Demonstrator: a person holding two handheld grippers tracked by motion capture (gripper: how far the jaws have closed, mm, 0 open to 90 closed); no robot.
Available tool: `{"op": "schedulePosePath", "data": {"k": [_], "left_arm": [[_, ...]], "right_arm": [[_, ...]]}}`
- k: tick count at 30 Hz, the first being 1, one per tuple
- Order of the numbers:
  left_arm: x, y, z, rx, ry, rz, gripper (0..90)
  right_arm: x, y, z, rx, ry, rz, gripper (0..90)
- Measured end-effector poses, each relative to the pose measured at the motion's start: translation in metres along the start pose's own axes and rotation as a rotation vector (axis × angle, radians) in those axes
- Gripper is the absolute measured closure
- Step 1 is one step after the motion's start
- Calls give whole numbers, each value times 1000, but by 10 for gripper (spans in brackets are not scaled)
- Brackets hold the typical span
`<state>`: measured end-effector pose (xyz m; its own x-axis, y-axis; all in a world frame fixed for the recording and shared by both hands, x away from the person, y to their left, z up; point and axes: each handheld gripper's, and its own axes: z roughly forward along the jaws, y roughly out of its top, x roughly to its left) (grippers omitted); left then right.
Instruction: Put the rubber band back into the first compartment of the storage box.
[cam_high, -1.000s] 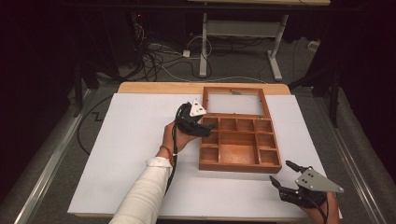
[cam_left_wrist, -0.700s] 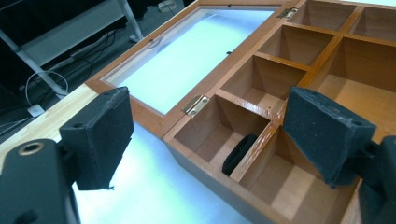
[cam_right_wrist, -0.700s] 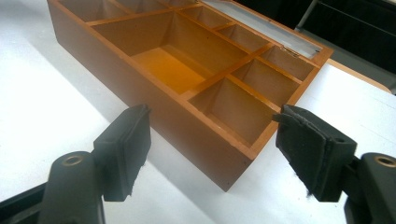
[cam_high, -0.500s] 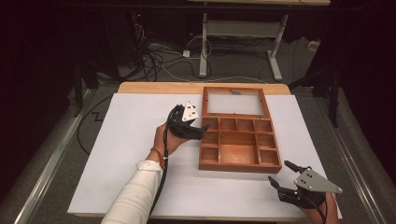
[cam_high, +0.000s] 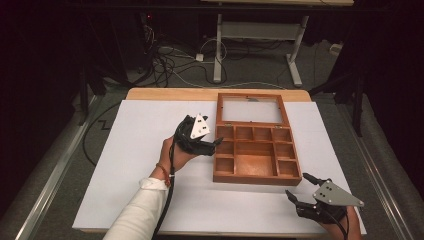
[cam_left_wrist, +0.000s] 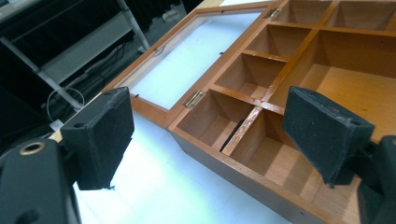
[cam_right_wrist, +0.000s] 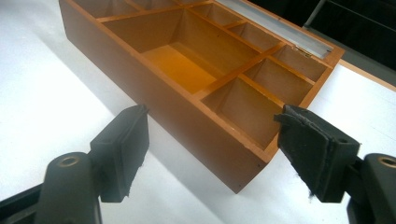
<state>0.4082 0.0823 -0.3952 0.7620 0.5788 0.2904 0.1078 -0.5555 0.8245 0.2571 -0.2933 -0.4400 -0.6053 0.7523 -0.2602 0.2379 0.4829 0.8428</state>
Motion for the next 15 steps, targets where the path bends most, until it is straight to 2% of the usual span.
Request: {"op": "schedulePosePath", "data": {"k": [4, 9, 15], "left_arm": [[-2, -2, -6, -19, -1, 2, 164], [-5, -5, -11, -20, 9, 17, 164], [-7, -11, -17, -30, 8, 11, 162]], "right_arm": [[1, 1, 0, -3, -3, -1, 254], [2, 2, -1, -12, -10, -1, 254], [2, 2, -1, -18, -8, -1, 255]]}}
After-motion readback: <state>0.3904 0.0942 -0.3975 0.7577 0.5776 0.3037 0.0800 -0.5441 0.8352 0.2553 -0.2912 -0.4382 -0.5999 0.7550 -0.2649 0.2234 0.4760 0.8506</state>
